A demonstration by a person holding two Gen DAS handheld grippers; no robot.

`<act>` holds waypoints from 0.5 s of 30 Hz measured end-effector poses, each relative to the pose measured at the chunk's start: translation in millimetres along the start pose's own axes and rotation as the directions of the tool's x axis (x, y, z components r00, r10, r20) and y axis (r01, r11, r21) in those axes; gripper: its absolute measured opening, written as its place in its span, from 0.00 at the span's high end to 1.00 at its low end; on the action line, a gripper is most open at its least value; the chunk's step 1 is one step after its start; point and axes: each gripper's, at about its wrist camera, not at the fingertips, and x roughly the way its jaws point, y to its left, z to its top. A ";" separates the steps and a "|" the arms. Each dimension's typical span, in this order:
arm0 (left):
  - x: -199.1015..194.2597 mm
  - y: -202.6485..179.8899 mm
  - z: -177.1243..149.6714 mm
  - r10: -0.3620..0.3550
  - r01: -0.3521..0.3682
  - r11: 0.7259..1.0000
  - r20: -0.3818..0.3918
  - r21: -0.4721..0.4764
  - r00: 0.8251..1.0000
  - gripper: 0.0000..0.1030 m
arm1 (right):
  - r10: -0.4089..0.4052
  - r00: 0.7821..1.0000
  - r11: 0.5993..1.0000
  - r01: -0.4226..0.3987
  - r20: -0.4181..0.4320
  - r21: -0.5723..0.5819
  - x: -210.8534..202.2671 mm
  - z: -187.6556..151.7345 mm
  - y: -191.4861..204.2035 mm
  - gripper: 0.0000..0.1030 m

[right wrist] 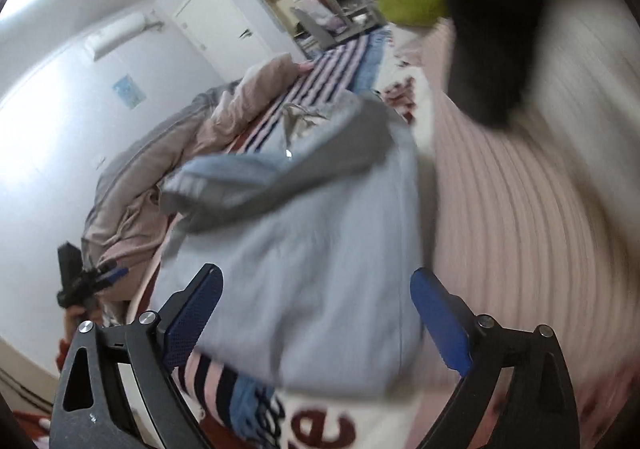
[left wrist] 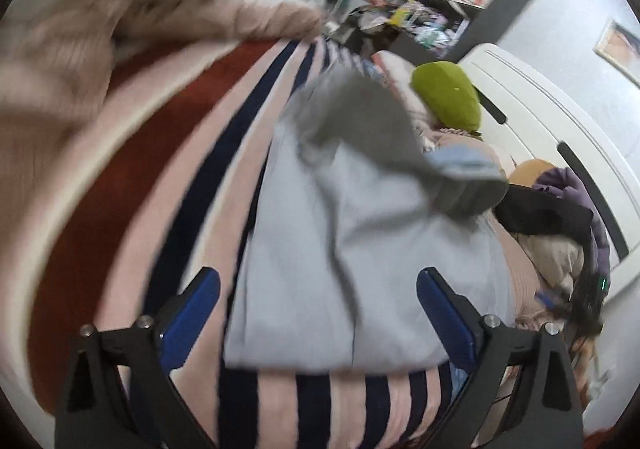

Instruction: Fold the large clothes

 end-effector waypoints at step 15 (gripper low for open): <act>60.1 2.6 -71.0 -0.188 0.175 0.956 -0.034 -0.235 0.982 0.06 | 0.129 0.991 0.963 -0.116 -0.038 0.243 75.8 -87.0 -7.2 0.09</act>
